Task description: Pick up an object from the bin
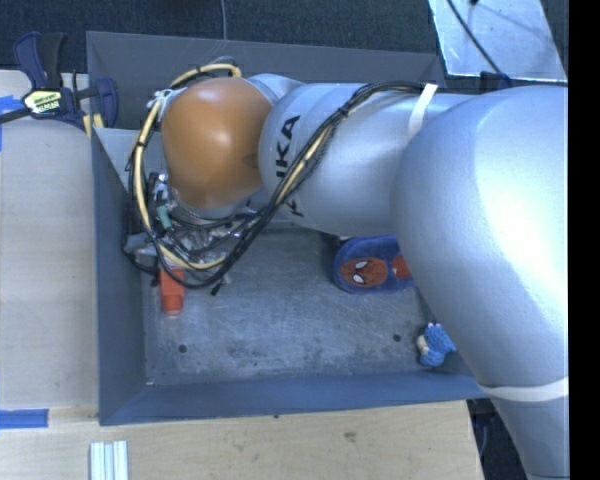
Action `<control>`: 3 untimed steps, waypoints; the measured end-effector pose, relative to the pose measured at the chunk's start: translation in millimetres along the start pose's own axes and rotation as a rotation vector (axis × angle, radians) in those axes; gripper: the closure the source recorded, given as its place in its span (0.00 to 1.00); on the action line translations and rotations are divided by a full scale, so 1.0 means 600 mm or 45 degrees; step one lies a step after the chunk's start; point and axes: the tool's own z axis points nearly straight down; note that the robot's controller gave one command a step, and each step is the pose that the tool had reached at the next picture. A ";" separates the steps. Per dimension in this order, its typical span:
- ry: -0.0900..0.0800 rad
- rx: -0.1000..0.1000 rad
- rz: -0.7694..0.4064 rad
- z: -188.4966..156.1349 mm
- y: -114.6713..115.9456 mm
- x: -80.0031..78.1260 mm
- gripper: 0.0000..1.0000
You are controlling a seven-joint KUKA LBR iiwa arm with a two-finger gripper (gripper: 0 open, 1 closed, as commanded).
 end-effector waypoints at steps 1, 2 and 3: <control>-0.005 -0.011 -0.003 0.002 0.007 -0.006 1.00; -0.008 -0.009 0.003 -0.003 0.006 -0.006 1.00; -0.016 0.002 0.008 -0.184 0.000 -0.008 1.00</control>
Offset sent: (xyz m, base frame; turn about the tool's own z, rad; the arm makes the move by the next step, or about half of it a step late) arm 0.0000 0.0000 0.0000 0.0000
